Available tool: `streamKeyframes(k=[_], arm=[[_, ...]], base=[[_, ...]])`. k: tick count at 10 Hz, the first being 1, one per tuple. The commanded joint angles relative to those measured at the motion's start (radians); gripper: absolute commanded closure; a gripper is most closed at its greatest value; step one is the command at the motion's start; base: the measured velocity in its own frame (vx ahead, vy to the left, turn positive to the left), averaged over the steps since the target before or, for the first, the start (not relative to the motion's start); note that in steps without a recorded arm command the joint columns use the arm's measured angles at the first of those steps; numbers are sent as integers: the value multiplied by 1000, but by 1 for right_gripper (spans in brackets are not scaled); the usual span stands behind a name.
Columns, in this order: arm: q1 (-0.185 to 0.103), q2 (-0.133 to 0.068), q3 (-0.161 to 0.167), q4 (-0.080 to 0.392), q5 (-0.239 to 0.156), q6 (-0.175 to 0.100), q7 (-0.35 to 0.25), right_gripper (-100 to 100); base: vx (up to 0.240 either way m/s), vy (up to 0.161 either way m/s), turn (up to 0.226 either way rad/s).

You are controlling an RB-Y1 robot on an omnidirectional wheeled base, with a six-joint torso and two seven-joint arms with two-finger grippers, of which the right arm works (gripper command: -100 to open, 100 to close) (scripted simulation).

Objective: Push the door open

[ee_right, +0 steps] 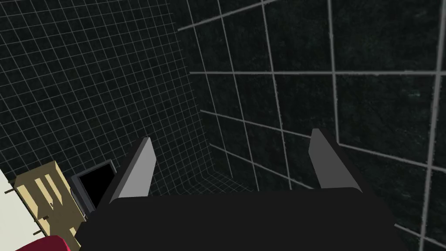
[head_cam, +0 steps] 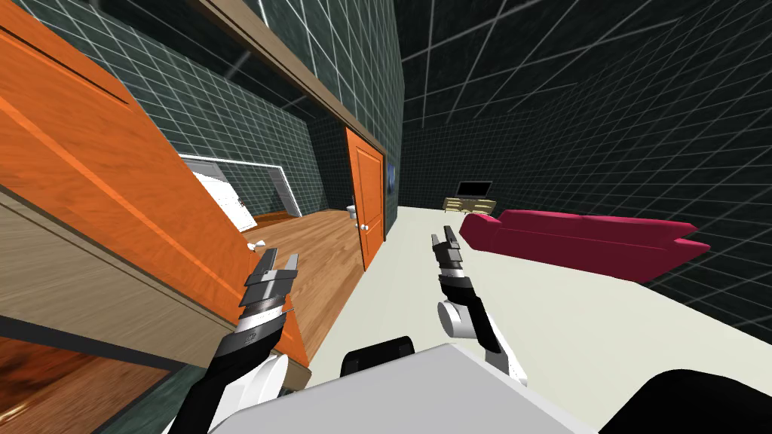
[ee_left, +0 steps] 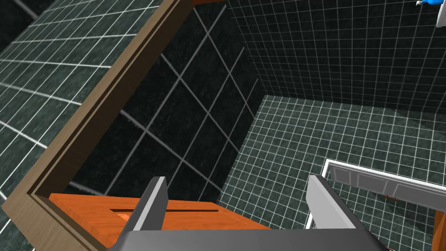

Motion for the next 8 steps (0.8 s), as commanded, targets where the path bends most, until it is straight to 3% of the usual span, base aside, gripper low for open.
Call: streamKeyframes(k=[1, 8], arm=[[-4, -15, 1, 31, 20, -12, 29, -100], [-23, -60, 5, 171, 109, -67, 161, -100]], base=[[82, -8, 120], [160, -42, 130]])
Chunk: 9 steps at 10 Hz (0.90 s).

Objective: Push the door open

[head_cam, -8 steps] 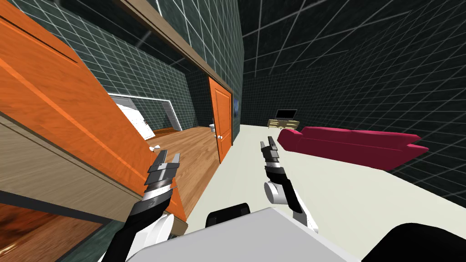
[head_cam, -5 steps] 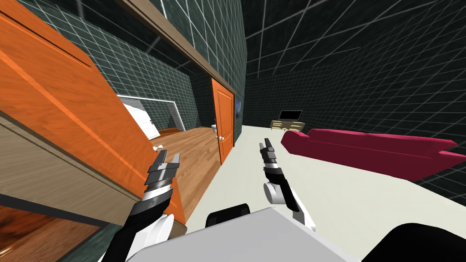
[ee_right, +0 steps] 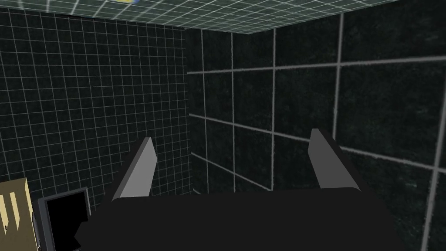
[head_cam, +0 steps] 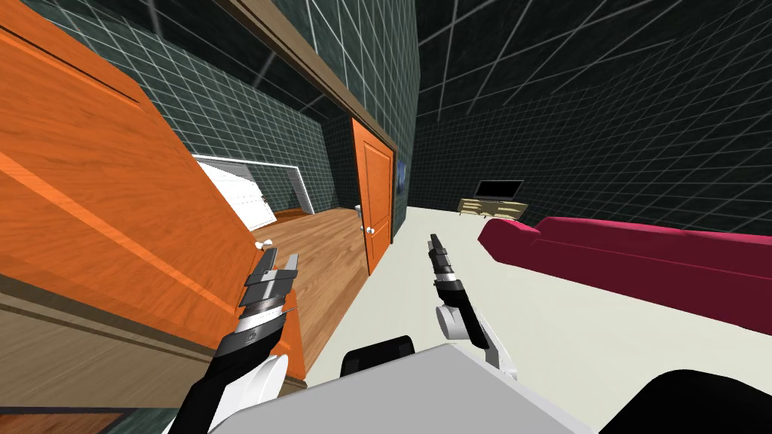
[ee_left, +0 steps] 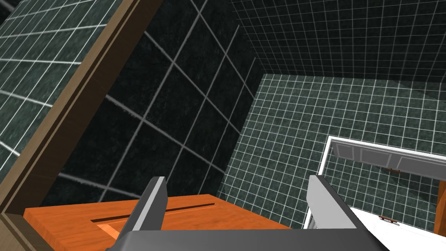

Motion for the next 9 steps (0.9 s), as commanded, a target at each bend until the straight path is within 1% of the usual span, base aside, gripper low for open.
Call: streamKeyframes(k=[1, 2, 5, 6, 9], arm=[[-9, -10, -4, 29, 16, -8, 26, -100], [-13, -16, -3, 57, 34, -19, 53, -100], [-19, -24, -2, 102, 62, -37, 95, -100], [-23, -29, -1, 133, 82, -49, 124, -100], [-29, -35, 1, 182, 113, -68, 170, -100]], base=[[123, -38, 92], [121, -44, 142], [110, -48, 111], [127, -45, 157], [121, -44, 106]])
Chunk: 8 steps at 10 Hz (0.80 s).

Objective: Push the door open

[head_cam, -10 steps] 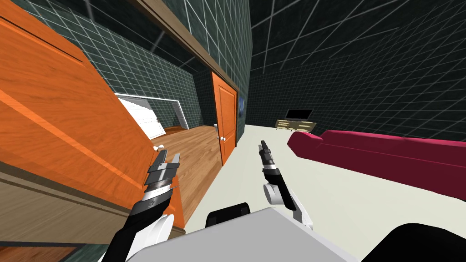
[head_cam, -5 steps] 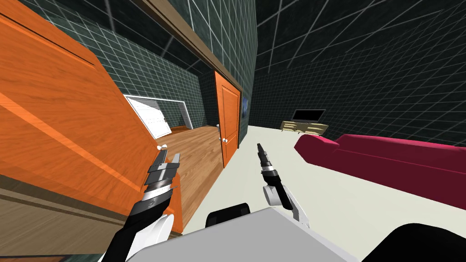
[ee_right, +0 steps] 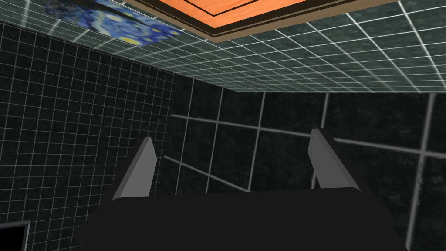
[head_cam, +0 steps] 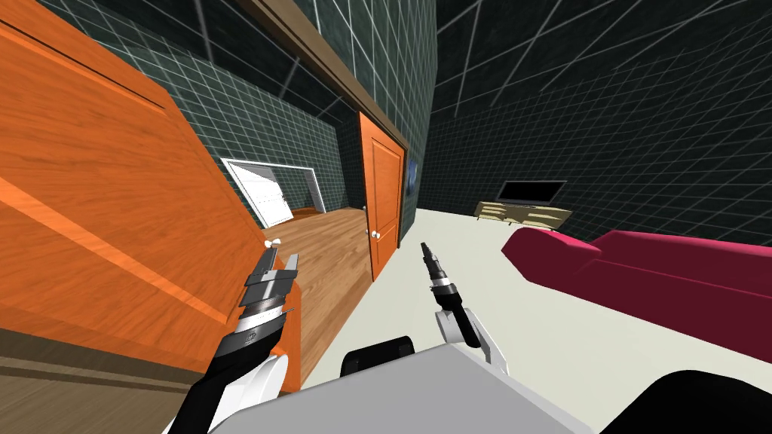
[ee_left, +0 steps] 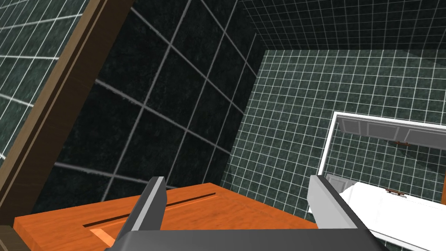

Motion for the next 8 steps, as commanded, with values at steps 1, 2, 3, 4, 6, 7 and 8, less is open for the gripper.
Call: streamKeyframes(k=[1, 2, 3, 4, 6, 7, 8], arm=[[-7, -4, 0, 31, 17, -12, 27, -100], [-9, -6, 0, 47, 28, -19, 43, -100], [-11, -7, 1, 65, 39, -25, 59, -100], [-14, -8, 1, 82, 50, -32, 76, -100], [-18, -10, 2, 117, 72, -46, 108, -100], [-20, -11, 3, 135, 84, -53, 125, -100], [-23, -12, 3, 152, 95, -60, 141, -100]], base=[[84, -60, 100], [76, -58, 121], [91, -48, 95], [88, -48, 89], [87, -48, 116], [86, -56, 117], [94, -49, 120]])
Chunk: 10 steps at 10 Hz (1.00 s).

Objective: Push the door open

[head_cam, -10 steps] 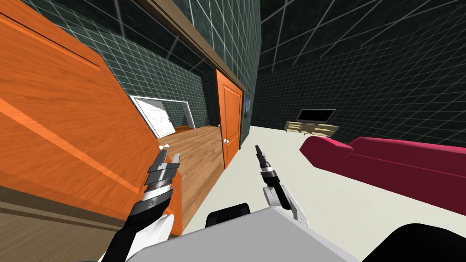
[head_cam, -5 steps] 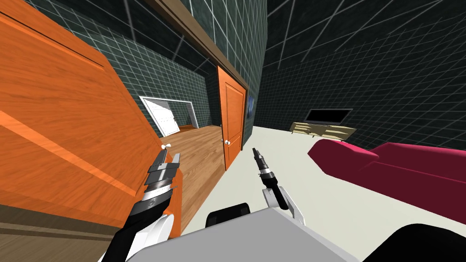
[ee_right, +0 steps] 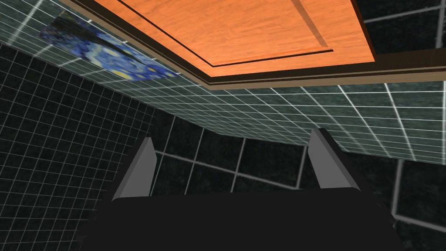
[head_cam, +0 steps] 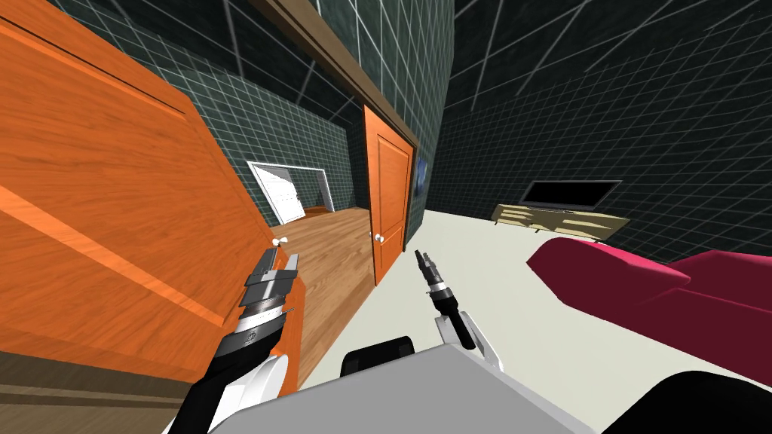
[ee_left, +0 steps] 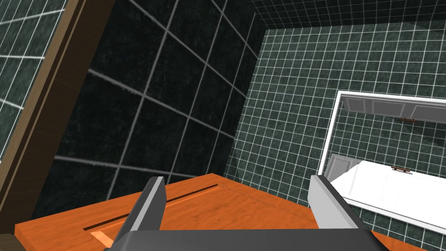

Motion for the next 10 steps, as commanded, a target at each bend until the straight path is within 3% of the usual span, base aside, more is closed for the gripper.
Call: streamKeyframes(k=[1, 10], arm=[[-1, 1, 4, 21, 20, -7, 30, -100], [-24, 6, 9, 201, 135, -78, 199, -100]], base=[[99, -52, 115], [86, -67, 125]])
